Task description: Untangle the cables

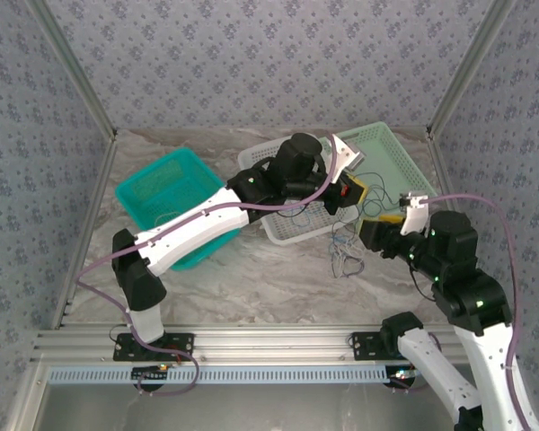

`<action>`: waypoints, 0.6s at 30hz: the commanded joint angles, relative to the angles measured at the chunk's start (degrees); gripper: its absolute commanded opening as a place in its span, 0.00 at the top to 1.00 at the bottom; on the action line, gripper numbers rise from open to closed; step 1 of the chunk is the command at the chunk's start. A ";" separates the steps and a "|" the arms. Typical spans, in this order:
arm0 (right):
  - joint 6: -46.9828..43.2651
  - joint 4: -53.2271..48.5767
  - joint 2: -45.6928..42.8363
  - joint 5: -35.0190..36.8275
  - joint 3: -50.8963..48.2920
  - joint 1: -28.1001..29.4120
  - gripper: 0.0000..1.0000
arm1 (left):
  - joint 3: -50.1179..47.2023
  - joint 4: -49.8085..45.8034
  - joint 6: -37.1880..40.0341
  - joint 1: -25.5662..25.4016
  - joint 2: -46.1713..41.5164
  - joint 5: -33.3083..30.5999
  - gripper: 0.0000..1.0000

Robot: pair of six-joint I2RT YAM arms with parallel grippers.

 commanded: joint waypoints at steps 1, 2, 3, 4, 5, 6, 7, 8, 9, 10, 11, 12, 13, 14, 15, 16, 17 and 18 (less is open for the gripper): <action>-3.12 5.38 -1.22 -2.84 -3.31 -0.17 0.41 | 2.94 -0.23 -0.90 -0.19 0.47 1.01 1.00; -3.46 6.98 -1.09 -3.39 -4.48 -0.13 0.40 | 2.97 -0.22 -1.18 -0.19 0.47 1.45 1.00; -4.09 8.62 -0.88 -3.85 -5.52 -0.07 0.39 | 2.96 -0.17 -1.43 -0.19 0.40 1.75 1.00; -4.52 9.93 -0.67 -4.09 -6.27 -0.02 0.39 | 2.91 -0.26 -1.55 -0.19 0.30 1.96 1.00; -4.79 11.36 -0.73 -4.02 -7.11 0.06 0.38 | 2.84 -0.41 -1.73 -0.18 0.16 2.02 1.00; -4.91 12.82 -0.73 -4.05 -7.94 0.16 0.37 | 2.76 -0.53 -1.84 -0.19 0.05 2.10 1.00; -4.99 13.93 -0.73 -4.11 -8.36 0.21 0.37 | 2.76 -0.61 -2.02 -0.19 0.03 2.08 1.00; -5.04 14.72 -0.76 -4.27 -8.77 0.30 0.36 | 2.76 -0.83 -2.14 -0.19 0.03 2.09 1.00; -5.00 15.28 -0.67 -4.36 -9.07 0.46 0.36 | 2.80 -0.77 -2.32 -0.19 -0.01 2.12 1.00; -5.00 15.63 -0.66 -4.01 -9.21 0.56 0.36 | 2.76 -0.69 -2.44 -0.14 -0.01 2.32 1.00; -5.00 15.98 -0.65 -3.51 -9.43 0.72 0.36 | 2.73 -0.37 -2.66 -0.19 0.11 2.64 1.00; -5.15 16.55 -0.69 -2.99 -9.77 0.82 0.36 | 2.76 -0.04 -2.99 -0.19 0.18 3.04 1.00; -5.17 17.19 -0.73 -2.80 -9.97 0.87 0.36 | 2.75 0.23 -3.28 -0.19 0.21 3.24 1.00; -4.97 18.15 -0.65 -2.80 -10.33 0.96 0.36 | 2.71 0.44 -3.63 -0.16 0.29 3.43 1.00; -4.66 19.21 -0.57 -2.96 -10.81 1.06 0.36 | 2.80 0.61 -3.99 -0.15 0.40 3.50 1.00; -4.20 20.20 -0.48 -3.13 -11.22 1.18 0.36 | 2.84 0.71 -4.26 -0.19 0.47 3.66 1.00; -3.89 20.88 -0.30 -3.22 -11.64 1.45 0.37 | 2.83 0.73 -4.46 -0.19 0.47 3.76 1.00; -3.69 21.34 0.12 -2.88 -11.90 1.63 0.38 | 2.89 0.83 -4.70 -0.19 0.47 3.96 1.00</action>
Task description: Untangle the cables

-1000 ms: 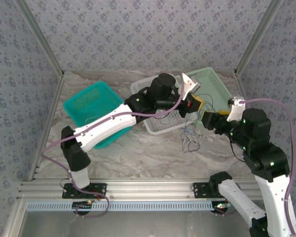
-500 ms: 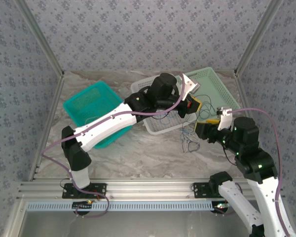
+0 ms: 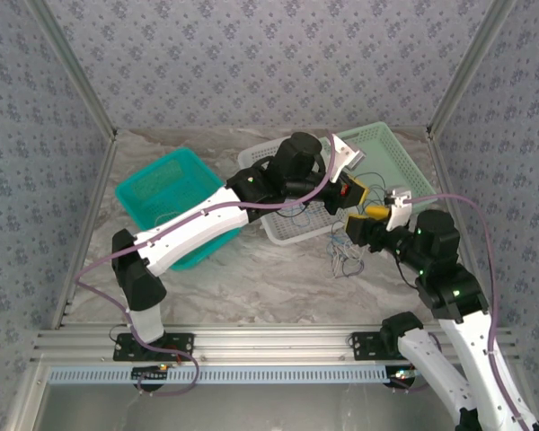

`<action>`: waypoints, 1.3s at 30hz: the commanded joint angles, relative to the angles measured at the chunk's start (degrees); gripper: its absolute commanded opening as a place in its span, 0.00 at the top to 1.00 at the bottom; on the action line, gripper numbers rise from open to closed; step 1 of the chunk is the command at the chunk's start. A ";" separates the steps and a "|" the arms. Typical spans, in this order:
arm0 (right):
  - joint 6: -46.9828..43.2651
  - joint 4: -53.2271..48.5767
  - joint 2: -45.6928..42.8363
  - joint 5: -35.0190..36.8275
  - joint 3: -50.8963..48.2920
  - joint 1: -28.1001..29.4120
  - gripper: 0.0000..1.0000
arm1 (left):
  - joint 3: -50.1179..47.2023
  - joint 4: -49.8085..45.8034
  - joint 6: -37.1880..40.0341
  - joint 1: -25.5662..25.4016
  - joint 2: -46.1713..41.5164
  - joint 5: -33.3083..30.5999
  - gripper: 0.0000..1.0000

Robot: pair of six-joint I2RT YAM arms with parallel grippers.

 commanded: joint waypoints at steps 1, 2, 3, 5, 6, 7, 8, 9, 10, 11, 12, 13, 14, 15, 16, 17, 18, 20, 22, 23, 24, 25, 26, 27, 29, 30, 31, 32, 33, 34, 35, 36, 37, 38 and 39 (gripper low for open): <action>0.04 4.38 0.80 0.36 -1.43 0.84 0.39 | 2.40 1.19 -1.70 -0.19 0.47 2.05 1.00; -0.02 4.51 1.21 0.64 -1.48 0.94 0.40 | 2.40 1.19 -1.77 -0.24 0.47 2.26 1.00; -0.03 4.64 1.43 0.53 -1.44 1.01 0.40 | 2.42 0.95 -1.80 -0.24 0.38 2.21 1.00; -0.25 4.45 1.74 1.01 -1.11 1.10 0.40 | 2.36 0.51 -1.70 -0.26 0.22 2.16 1.00; -0.46 4.46 1.75 1.36 -1.04 1.09 0.40 | 2.34 0.56 -1.78 -0.24 0.12 2.28 1.00; -0.70 4.70 1.81 1.66 -1.13 1.08 0.40 | 2.26 0.78 -1.93 -0.23 0.03 2.63 1.00; -0.90 5.11 1.98 1.77 -1.36 1.13 0.40 | 2.20 1.13 -2.27 -0.24 0.03 3.06 1.00; -0.91 5.61 2.46 1.53 -1.52 1.14 0.41 | 2.09 1.63 -2.67 -0.29 0.09 3.41 1.00; -0.91 6.08 3.07 1.31 -1.57 1.09 0.42 | 2.11 2.10 -3.11 -0.32 0.12 3.78 1.00; -0.70 6.61 3.58 1.07 -1.76 1.15 0.44 | 2.11 2.38 -3.32 -0.32 0.12 4.11 1.00; -0.49 7.12 4.08 0.77 -1.88 1.13 0.46 | 2.15 2.55 -3.53 -0.32 0.12 4.28 1.00; -0.34 7.81 4.55 0.68 -2.12 1.21 0.48 | 2.10 2.51 -3.62 -0.32 0.03 4.37 1.00; -0.29 8.31 4.71 0.71 -2.14 1.25 0.50 | 1.99 2.52 -3.70 -0.32 -0.06 4.46 1.00; -0.32 8.59 4.82 0.76 -2.15 1.23 0.53 | 1.78 2.51 -3.85 -0.32 -0.21 4.46 1.00; -0.29 8.62 4.96 1.13 -2.14 1.24 0.58 | 1.60 2.61 -3.91 -0.32 -0.38 4.40 1.00; -0.30 8.53 4.91 1.43 -2.06 1.24 0.63 | 1.28 2.83 -4.06 -0.32 -0.57 4.29 1.00; -0.29 8.32 4.96 1.81 -1.99 1.19 0.68 | 0.98 3.25 -4.32 -0.32 -0.79 4.28 1.00; -0.20 7.81 4.91 2.28 -1.93 1.21 0.79 | 0.52 4.23 -4.91 -0.32 -1.07 4.35 1.00; -0.05 7.05 4.79 1.53 -1.39 1.21 0.91 | 0.58 4.08 -4.73 -0.32 -1.19 4.10 0.99; -0.10 6.36 4.58 1.29 -0.88 1.29 0.96 | 0.55 3.65 -4.39 -0.32 -1.27 3.52 0.97; -0.41 4.79 4.41 1.37 0.13 1.24 1.00 | 0.53 2.96 -4.01 -0.25 -1.35 2.66 0.89; -0.75 3.31 4.21 1.53 0.89 1.31 1.00 | 0.45 2.18 -3.68 -0.23 -1.50 1.61 0.82; -0.97 1.66 3.93 1.87 1.74 1.31 1.00 | 0.13 1.64 -3.35 -0.06 -1.75 0.91 0.75; -1.06 -0.26 3.62 2.25 2.85 1.30 1.00 | -0.51 1.45 -2.95 0.01 -2.08 0.25 0.67; -1.41 -3.79 3.33 2.53 5.20 1.26 1.00 | -2.77 1.90 -2.36 0.27 -3.35 -1.88 0.43; -1.60 -4.98 3.33 2.86 6.47 1.24 1.00 | -4.35 2.55 -1.94 0.41 -4.30 -2.82 0.35; -1.70 -7.78 3.41 3.40 7.83 1.19 1.00 | -6.19 3.38 -1.66 0.54 -5.33 -3.66 0.25; -1.78 -8.92 3.58 3.77 8.82 1.13 1.00 | -7.82 4.14 -1.47 0.64 -6.36 -4.57 0.05; -1.95 -9.82 3.80 3.81 9.66 1.14 1.00 | -9.50 5.08 -1.18 0.81 -7.61 -5.73 0.01; -1.81 -10.45 4.11 3.88 10.47 1.15 1.00 | -11.90 5.88 -0.72 0.90 -8.94 -6.74 0.01; -1.56 -10.81 4.48 4.14 11.05 1.07 1.00 | -13.56 6.77 -0.54 1.06 -10.01 -7.20 0.01; -1.20 -11.01 4.88 4.53 11.44 1.02 1.00 | -15.54 7.67 -0.89 1.29 -11.11 -7.87 0.01; -0.92 -10.88 5.29 4.65 11.79 0.94 1.00 | -17.46 8.30 -1.29 1.51 -12.08 -8.39 0.01; -0.67 -10.69 5.60 4.59 12.14 0.90 1.00 | -18.82 8.36 -1.29 1.70 -12.84 -8.73 0.01; -0.27 -10.65 6.11 4.88 12.76 0.80 1.00 | -20.39 7.87 -1.02 1.89 -13.49 -9.84 0.00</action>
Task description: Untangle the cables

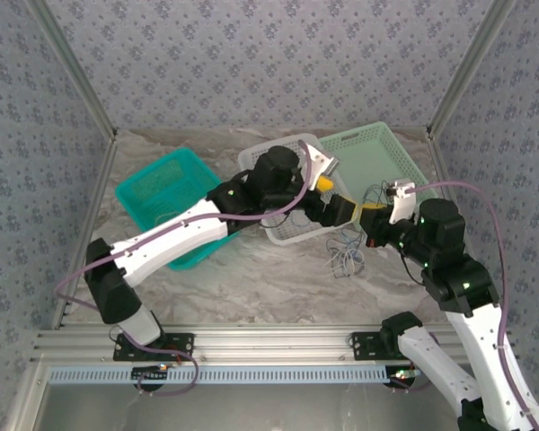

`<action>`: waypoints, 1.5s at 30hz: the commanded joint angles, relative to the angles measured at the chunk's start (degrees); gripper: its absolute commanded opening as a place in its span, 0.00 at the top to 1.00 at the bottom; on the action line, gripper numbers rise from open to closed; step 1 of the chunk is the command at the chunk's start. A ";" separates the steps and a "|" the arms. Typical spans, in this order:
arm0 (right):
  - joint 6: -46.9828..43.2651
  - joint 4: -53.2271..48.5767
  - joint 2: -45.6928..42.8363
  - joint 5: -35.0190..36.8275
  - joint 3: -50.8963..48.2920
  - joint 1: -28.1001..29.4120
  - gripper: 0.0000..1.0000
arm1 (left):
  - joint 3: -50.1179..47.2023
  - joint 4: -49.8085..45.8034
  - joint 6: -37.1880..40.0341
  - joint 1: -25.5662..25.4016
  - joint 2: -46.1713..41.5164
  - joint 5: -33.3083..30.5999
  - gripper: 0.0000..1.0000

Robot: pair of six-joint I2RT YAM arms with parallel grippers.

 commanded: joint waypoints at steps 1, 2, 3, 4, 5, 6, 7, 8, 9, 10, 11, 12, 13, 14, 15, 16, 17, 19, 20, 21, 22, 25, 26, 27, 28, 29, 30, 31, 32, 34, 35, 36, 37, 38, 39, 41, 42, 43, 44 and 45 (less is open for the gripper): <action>0.90 -1.48 1.40 1.59 3.05 -0.33 1.00 | -4.30 1.47 1.31 0.50 -3.30 -4.55 0.01; 1.03 -1.63 1.70 1.47 3.87 -0.31 1.00 | -5.59 1.56 1.36 0.61 -3.63 -4.94 0.01; 1.27 -1.62 2.03 0.96 4.67 -0.33 1.00 | -7.09 2.14 1.54 0.69 -3.81 -4.16 0.01; 1.63 -1.67 2.36 0.46 5.39 -0.44 1.00 | -8.24 2.99 1.64 0.68 -3.58 -2.80 0.01; 1.81 -1.75 2.67 -0.28 6.06 -0.45 1.00 | -8.67 3.39 1.98 0.65 -2.98 -1.61 0.01; 2.03 -1.74 2.91 -1.00 6.55 -0.45 1.00 | -8.55 3.31 1.92 0.54 -2.16 -1.33 0.01; 2.25 -1.80 3.05 -1.59 7.08 -0.40 1.00 | -8.32 3.30 1.76 0.54 -1.07 -1.34 0.01; 2.40 -1.75 3.14 -1.77 7.27 -0.42 1.00 | -7.98 3.56 1.81 0.54 -0.12 -1.32 0.01; 2.52 -1.79 3.05 -1.86 7.38 -0.41 1.00 | -7.53 3.96 1.78 0.54 0.99 -1.04 0.01; 2.67 -1.90 2.90 -1.83 7.38 -0.39 1.00 | -6.86 4.15 2.02 0.54 2.03 -0.76 0.01; 2.65 -1.93 2.72 -1.98 7.40 -0.44 1.00 | -6.05 4.12 2.22 0.54 3.02 -0.72 0.01; 2.63 -1.86 2.55 -2.62 7.38 -0.44 1.00 | -5.05 3.88 2.36 0.54 4.13 -0.84 0.01; 2.76 -1.80 2.39 -3.29 7.36 -0.42 1.00 | -3.92 3.56 2.50 0.56 5.12 -1.02 0.01; 2.88 -1.91 2.28 -3.63 7.53 -0.43 1.00 | -3.08 3.55 2.45 0.57 5.87 -0.88 0.01; 3.00 -2.09 2.25 -3.79 7.68 -0.36 1.00 | -2.49 4.01 2.31 0.54 6.57 -0.53 0.00; 3.07 -2.22 2.10 -4.06 7.75 -0.39 1.00 | -2.13 4.76 1.97 0.59 7.00 -0.29 0.01; 3.14 -2.13 1.92 -4.12 7.65 -0.33 1.00 | -2.03 5.59 1.70 0.46 7.45 -0.19 0.01; 3.66 -1.71 1.79 -4.57 7.55 -0.39 1.00 | -1.27 6.59 1.16 0.41 8.58 0.75 0.01; 3.81 -1.71 1.73 -4.78 7.49 -0.31 1.00 | -0.85 6.75 1.03 0.32 9.14 1.36 0.01; 4.07 -1.73 1.80 -4.90 7.39 -0.31 1.00 | -0.38 7.01 1.01 0.15 9.71 2.25 0.01; 4.41 -1.75 1.82 -4.74 7.29 -0.32 1.00 | 0.00 7.30 1.22 -0.19 10.14 2.95 0.01; 4.91 -1.47 1.73 -4.52 7.07 -0.33 1.00 | 1.89 6.09 2.67 -1.65 11.90 3.86 0.01; 5.08 -1.33 1.65 -4.43 7.13 -0.31 1.00 | 2.63 5.10 3.22 -2.20 12.61 4.32 0.01; 5.09 -1.31 1.64 -4.37 7.13 -0.31 1.00 | 3.11 4.51 3.44 -2.59 13.15 4.81 0.02; 5.13 -1.23 1.67 -4.34 7.14 -0.31 1.00 | 3.25 4.34 3.68 -2.99 13.62 5.39 0.02; 5.24 -1.09 1.73 -4.26 7.24 -0.35 1.00 | 3.25 4.34 4.01 -3.35 14.04 5.82 0.03; 5.32 -0.96 1.64 -4.41 7.23 -0.31 1.00 | 3.24 4.34 4.33 -3.62 14.46 6.01 0.03; 5.53 -0.74 1.64 -4.50 7.34 -0.34 1.00 | 3.41 4.05 4.62 -3.89 14.96 6.06 0.04; 5.74 -0.63 1.64 -4.53 7.46 -0.33 1.00 | 3.63 3.75 4.62 -4.02 15.54 6.17 0.04; 5.88 -0.56 1.66 -4.19 7.92 -0.31 1.00 | 3.86 3.64 4.63 -4.27 16.65 7.59 0.07; 5.87 -0.66 1.73 -3.88 7.90 -0.32 1.00 | 4.07 3.40 4.84 -4.53 17.18 7.66 0.08; 5.75 -0.79 1.88 -3.80 7.85 -0.35 1.00 | 4.28 2.83 5.20 -4.77 17.67 7.53 0.09; 5.61 -1.02 2.16 -3.70 10.27 -0.45 1.00 | 4.79 1.79 5.77 -5.11 18.36 7.19 0.09; 5.60 -1.33 2.55 -3.79 11.03 -0.44 1.00 | 5.65 -0.01 6.38 -5.47 19.15 6.22 0.10; 5.61 -1.47 2.90 -4.11 11.83 -0.40 1.00 | 6.55 -1.93 6.87 -5.73 19.94 4.99 0.11; 5.65 -1.71 3.61 -4.79 13.61 -0.39 1.00 | 8.68 -5.97 7.81 -5.96 21.88 3.81 0.16; 5.59 -2.04 3.87 -4.72 14.78 -0.44 1.00 | 8.96 -6.81 7.87 -6.05 22.45 3.70 0.19; 5.45 -2.42 4.22 -4.45 16.06 -0.40 1.00 | 8.83 -7.15 7.88 -6.05 22.86 3.68 0.20; 5.13 -3.05 4.75 -4.02 17.61 -0.39 1.00 | 8.20 -7.02 7.84 -6.05 23.02 3.60 0.21; 4.60 -3.85 5.14 -3.64 18.95 -0.40 1.00 | 7.57 -6.76 7.92 -6.14 23.06 3.28 0.22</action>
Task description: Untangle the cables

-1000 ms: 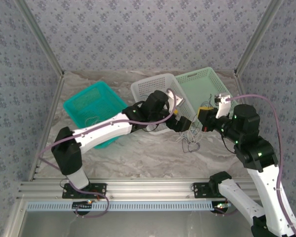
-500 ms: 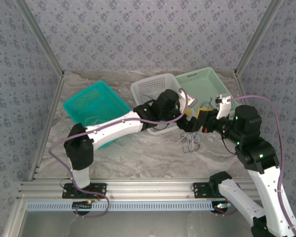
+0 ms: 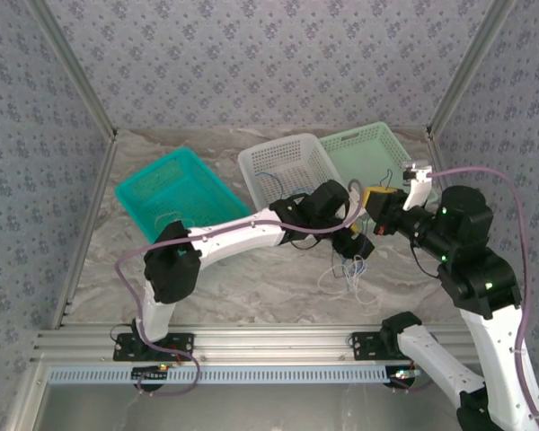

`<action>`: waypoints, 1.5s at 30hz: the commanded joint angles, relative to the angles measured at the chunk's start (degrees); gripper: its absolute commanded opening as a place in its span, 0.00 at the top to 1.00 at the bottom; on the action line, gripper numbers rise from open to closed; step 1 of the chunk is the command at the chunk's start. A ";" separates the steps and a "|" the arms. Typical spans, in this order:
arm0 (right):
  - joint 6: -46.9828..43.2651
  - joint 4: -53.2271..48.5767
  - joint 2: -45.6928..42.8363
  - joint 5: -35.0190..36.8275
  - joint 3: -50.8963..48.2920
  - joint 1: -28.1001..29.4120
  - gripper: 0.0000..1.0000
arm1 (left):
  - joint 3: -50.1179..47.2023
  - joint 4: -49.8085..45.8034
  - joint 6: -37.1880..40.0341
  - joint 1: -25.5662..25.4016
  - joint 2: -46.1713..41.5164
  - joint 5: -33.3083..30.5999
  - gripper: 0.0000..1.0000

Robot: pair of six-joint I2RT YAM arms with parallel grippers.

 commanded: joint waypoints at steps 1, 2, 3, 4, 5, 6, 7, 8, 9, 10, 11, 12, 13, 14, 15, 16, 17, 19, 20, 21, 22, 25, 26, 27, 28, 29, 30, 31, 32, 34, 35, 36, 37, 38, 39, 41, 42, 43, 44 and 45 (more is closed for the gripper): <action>-0.95 -1.57 1.32 0.57 5.63 -0.25 1.00 | 0.08 -3.39 1.63 -0.61 0.92 -1.42 0.22; -1.52 -2.77 1.88 1.15 7.46 -0.20 1.00 | -0.53 -3.42 1.82 -0.67 0.93 -2.16 0.22; -1.86 -3.62 2.40 1.57 8.77 -0.20 1.00 | -0.89 -3.67 1.89 -0.70 1.00 -2.85 0.23; -1.96 -4.63 3.07 1.84 10.11 -0.20 1.00 | -1.34 -3.89 2.05 -0.70 1.10 -3.43 0.23; -2.61 -5.55 3.63 2.10 11.35 -0.21 1.00 | -1.79 -4.05 2.15 -0.75 1.25 -3.97 0.24; -3.14 -6.22 4.05 2.45 12.40 -0.24 1.00 | -2.21 -4.05 2.09 -0.72 1.34 -4.55 0.24; -3.94 -6.99 4.60 3.07 13.63 -0.34 1.00 | -2.81 -3.95 2.03 -0.74 1.37 -5.29 0.26; -4.59 -7.53 5.13 3.27 14.63 -0.30 1.00 | -3.47 -3.71 2.05 -0.74 1.45 -5.81 0.27; -4.96 -7.90 5.50 3.25 15.33 -0.30 1.00 | -3.91 -3.49 1.95 -0.76 1.44 -6.15 0.27; -5.29 -8.36 5.84 3.20 16.01 -0.35 1.00 | -4.36 -3.23 1.80 -0.74 1.43 -6.53 0.28; -5.58 -8.80 6.26 3.23 16.45 -0.37 1.00 | -4.76 -2.96 1.71 -0.70 1.37 -6.83 0.29; -5.81 -9.06 6.48 3.29 16.68 -0.37 1.00 | -4.92 -2.77 1.62 -0.77 1.37 -7.30 0.30; -6.08 -9.46 6.59 3.39 16.78 -0.41 1.00 | -5.17 -2.59 1.51 -0.73 1.37 -7.88 0.30; -6.22 -9.61 6.59 3.38 16.65 -0.37 1.00 | -5.27 -2.53 1.38 -0.70 1.32 -8.49 0.28; -6.31 -9.74 6.51 3.46 16.50 -0.45 1.00 | -5.41 -2.51 1.11 -0.70 1.18 -8.99 0.25; -6.39 -9.88 6.37 3.67 16.30 -0.49 1.00 | -5.61 -2.36 0.91 -0.72 0.85 -9.27 0.23; -6.48 -10.13 6.19 3.95 16.12 -0.56 1.00 | -5.99 -2.02 0.62 -0.70 0.41 -9.67 0.21; -6.60 -10.67 5.84 4.50 15.69 -0.55 1.00 | -6.50 -1.72 -0.15 -0.70 -0.33 -10.93 0.14; -6.85 -10.93 5.73 4.84 15.45 -0.63 1.00 | -6.59 -1.89 -0.59 -0.70 -0.56 -11.62 0.08; -7.06 -11.15 5.71 5.01 15.31 -0.64 1.00 | -6.59 -2.09 -0.88 -0.70 -0.65 -11.99 0.06; -7.14 -11.26 5.59 5.08 15.01 -0.74 1.00 | -6.66 -2.32 -1.36 -0.70 -0.82 -12.24 0.01; -7.50 -11.25 5.08 4.92 14.60 -0.90 1.00 | -7.20 -3.40 -3.00 -0.70 -1.26 -13.32 0.00; -7.68 -11.35 4.78 5.22 14.65 -0.99 1.00 | -7.52 -3.92 -3.63 -0.70 -1.50 -13.77 0.01; -7.87 -11.41 4.66 5.47 14.74 -1.08 1.00 | -7.86 -4.35 -4.18 -0.70 -1.66 -14.17 0.00; -8.03 -11.67 4.59 5.72 14.86 -1.16 1.00 | -8.59 -4.44 -4.78 -0.70 -2.08 -14.44 0.01; -8.16 -11.89 4.63 5.88 14.94 -1.25 1.00 | -9.42 -4.43 -5.32 -0.70 -2.52 -14.40 0.01; -8.31 -12.05 4.57 5.92 14.95 -1.34 1.00 | -10.04 -4.43 -5.79 -0.71 -2.93 -14.40 0.01; -8.33 -12.05 4.53 6.01 14.95 -1.48 1.00 | -10.67 -4.42 -6.32 -0.78 -3.28 -14.24 0.01; -8.25 -11.93 4.44 6.01 14.91 -1.61 1.00 | -11.19 -4.51 -6.87 -0.78 -3.53 -14.05 0.01; -7.78 -11.10 4.22 5.49 14.53 -1.70 1.00 | -11.90 -4.95 -7.66 -0.87 -4.03 -13.96 0.00; -7.35 -10.60 4.03 4.93 14.13 -1.81 1.00 | -12.23 -5.32 -7.99 -0.88 -4.37 -14.29 0.01; -7.05 -10.17 3.85 4.32 13.63 -1.80 1.00 | -12.51 -5.63 -8.04 -0.90 -4.75 -14.83 0.01; -6.72 -9.95 3.68 3.85 12.89 -1.80 1.00 | -12.74 -6.06 -8.05 -0.92 -5.32 -15.68 0.01; -6.58 -9.97 3.53 3.48 12.11 -1.86 1.00 | -12.92 -6.73 -8.07 -0.88 -5.95 -16.81 0.00; -6.53 -9.77 3.30 3.14 11.49 -1.84 1.00 | -12.77 -7.38 -7.91 -0.90 -6.54 -17.76 0.01; -6.42 -9.08 2.41 2.52 9.71 -1.86 1.00 | -12.04 -9.41 -7.70 -0.88 -7.62 -20.28 0.00; -6.39 -9.08 1.93 2.37 9.22 -1.80 1.00 | -11.45 -10.95 -7.61 -0.95 -8.00 -21.96 0.01; -6.49 -9.02 1.39 2.43 8.82 -1.81 1.00 | -10.57 -13.08 -7.66 -0.88 -8.32 -24.45 0.00; -6.41 -8.75 0.91 2.75 8.64 -1.80 1.00 | -9.69 -15.58 -7.89 -0.89 -8.52 -27.61 0.01; -6.25 -8.55 0.63 2.59 8.71 -1.95 1.00 | -9.10 -17.66 -8.03 -0.88 -8.67 -30.16 0.01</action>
